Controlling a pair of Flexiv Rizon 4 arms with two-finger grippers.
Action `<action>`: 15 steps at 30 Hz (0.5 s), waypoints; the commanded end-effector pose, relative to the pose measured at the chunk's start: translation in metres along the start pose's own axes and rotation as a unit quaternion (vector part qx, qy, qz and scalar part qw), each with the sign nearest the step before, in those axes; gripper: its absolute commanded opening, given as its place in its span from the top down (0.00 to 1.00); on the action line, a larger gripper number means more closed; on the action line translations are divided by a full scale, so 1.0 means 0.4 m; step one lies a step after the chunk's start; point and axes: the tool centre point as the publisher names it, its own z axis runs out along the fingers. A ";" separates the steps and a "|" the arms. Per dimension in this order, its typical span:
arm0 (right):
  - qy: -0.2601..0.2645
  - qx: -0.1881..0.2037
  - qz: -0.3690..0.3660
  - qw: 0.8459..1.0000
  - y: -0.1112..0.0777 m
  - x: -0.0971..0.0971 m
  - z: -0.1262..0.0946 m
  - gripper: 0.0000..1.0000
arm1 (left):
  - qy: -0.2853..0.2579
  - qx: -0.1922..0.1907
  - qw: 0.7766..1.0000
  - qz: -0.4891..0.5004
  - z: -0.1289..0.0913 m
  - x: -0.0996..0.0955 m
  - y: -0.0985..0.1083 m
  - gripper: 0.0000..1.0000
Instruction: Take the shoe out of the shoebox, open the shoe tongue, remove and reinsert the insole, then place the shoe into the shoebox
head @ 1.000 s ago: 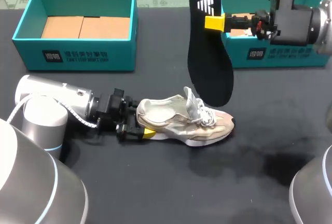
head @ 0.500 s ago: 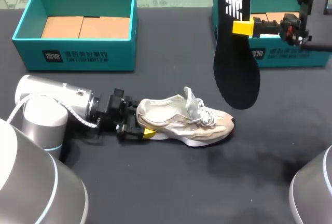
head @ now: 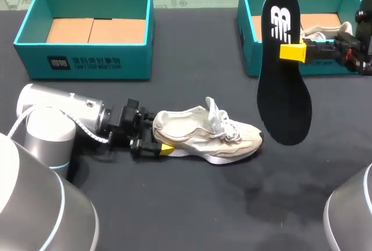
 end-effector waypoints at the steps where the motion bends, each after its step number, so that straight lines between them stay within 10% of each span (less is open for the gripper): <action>1: -0.007 -0.006 0.000 1.000 -0.019 0.021 -0.012 1.00 | 0.000 -0.001 1.000 0.000 0.003 -0.002 0.004 1.00; 15: 0.017 -0.016 0.013 1.000 -0.040 0.046 0.015 1.00 | 0.000 -0.001 1.000 0.000 0.003 -0.002 0.004 1.00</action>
